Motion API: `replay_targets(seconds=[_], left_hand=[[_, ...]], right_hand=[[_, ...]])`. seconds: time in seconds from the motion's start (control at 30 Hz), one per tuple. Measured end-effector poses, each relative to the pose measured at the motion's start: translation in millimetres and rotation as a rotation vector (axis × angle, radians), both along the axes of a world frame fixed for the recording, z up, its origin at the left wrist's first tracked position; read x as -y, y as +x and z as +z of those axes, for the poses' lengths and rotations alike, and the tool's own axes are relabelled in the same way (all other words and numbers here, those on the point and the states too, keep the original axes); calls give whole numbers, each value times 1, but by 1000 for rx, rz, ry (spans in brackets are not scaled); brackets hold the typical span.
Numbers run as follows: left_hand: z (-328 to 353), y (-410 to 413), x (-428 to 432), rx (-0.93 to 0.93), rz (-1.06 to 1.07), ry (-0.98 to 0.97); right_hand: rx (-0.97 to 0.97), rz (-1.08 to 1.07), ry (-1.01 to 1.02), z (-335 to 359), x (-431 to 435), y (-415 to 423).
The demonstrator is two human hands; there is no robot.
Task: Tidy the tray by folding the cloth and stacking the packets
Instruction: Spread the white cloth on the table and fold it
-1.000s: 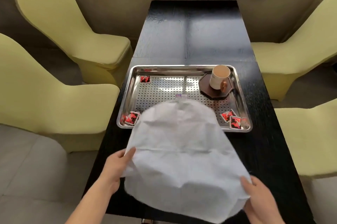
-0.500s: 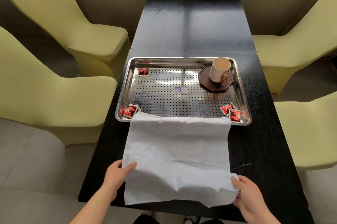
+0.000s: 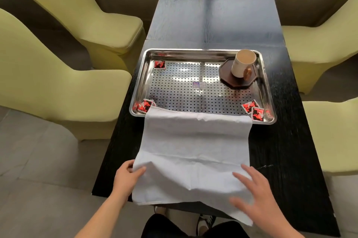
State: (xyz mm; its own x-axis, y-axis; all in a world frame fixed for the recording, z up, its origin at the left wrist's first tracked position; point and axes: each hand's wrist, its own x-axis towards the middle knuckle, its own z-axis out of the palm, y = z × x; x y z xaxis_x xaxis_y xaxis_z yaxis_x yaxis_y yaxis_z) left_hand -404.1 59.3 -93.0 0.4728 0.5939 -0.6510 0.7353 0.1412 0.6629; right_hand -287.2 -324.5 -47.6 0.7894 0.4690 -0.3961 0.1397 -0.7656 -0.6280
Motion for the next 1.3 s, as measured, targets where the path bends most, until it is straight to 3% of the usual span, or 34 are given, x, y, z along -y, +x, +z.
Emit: replay_targets(seconds=[0.1,0.33,0.53,0.77,1.07,1.2,1.3], left_hand=[[-5,-21,6,-90,-1,-6],[-18,-48,34,-193,54,-40],[2,-28,32,72,422,-392],[33,-9,20,295,530,-499],[48,-3,20,242,518,-510],[51,-3,16,226,543,-505],[55,-7,9,241,485,-488]], right_hand=[[81,304,-182,-3,2,-3],[167,508,-265,-17,30,-10],[303,679,-273,-32,52,-24],[219,667,-460,-54,46,-27],[287,693,-350,-53,37,-39],[535,575,-25,-55,30,-37],[469,399,74,-43,33,-30]])
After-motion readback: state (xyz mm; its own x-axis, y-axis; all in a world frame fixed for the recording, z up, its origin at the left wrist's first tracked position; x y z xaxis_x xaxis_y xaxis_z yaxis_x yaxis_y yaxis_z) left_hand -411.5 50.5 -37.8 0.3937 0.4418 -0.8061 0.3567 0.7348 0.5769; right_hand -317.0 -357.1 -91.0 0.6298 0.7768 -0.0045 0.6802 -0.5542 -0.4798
